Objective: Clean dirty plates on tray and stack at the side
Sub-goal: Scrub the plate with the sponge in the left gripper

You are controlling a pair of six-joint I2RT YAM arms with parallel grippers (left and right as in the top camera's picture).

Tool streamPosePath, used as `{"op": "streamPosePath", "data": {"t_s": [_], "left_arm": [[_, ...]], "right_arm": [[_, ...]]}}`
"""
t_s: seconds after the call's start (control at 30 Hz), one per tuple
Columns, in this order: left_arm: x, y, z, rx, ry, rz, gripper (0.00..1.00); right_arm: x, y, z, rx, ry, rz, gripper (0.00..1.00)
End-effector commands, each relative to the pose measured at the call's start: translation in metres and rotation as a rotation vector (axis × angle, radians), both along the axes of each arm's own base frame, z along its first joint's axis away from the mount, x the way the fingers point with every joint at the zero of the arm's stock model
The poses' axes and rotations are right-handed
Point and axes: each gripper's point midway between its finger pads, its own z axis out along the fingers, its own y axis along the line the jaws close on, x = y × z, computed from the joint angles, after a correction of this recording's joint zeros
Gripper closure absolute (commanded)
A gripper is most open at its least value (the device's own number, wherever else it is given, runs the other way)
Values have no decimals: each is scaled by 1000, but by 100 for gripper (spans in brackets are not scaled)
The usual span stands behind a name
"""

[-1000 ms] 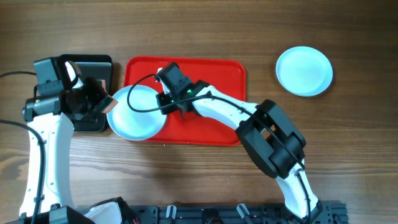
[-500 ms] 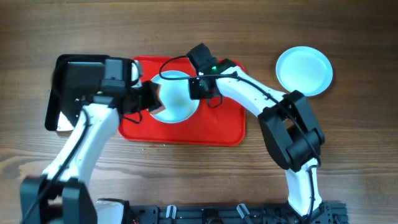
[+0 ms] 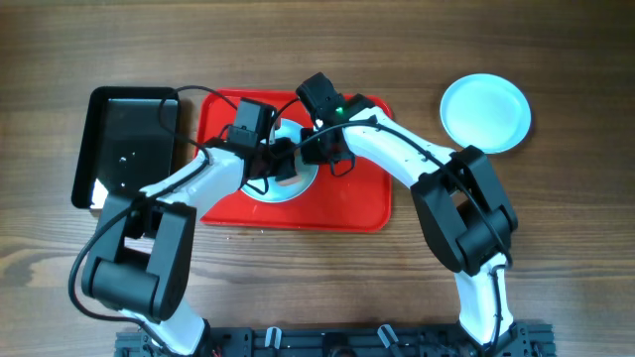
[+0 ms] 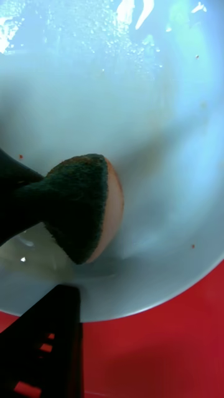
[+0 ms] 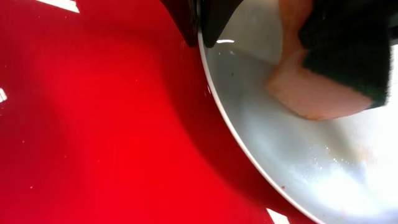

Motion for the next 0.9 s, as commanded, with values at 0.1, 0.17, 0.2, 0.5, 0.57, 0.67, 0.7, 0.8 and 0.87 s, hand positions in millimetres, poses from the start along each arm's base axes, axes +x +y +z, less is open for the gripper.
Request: {"op": "streamPosePath", "data": {"t_s": [0.1,0.17,0.2,0.5,0.57,0.67,0.7,0.8,0.87], "left_arm": [[4,54,-17,307,-26,99,96],[3,89,-14,497,-45,153,96],[3,102,-12,566,-52,178,96],[2,98,-13,529,-37,172,96],[-6,49,-19,293,13,68,96],[-15,-3,-14,66,52,14,96],[-18,-17,-12,28,60,18,96],[-23,-39,-9,7,44,-1,96],[-24,-55,-6,-7,21,-16,96]], "right_arm": [[-5,4,8,17,3,8,96],[-6,3,8,12,10,8,96],[-7,2,7,10,13,9,96],[-7,1,7,2,12,6,96],[-7,1,7,2,12,6,96],[-7,1,7,3,13,5,96],[-7,0,7,2,15,3,96],[-9,0,7,2,22,4,96],[-11,2,7,13,32,8,96]]}}
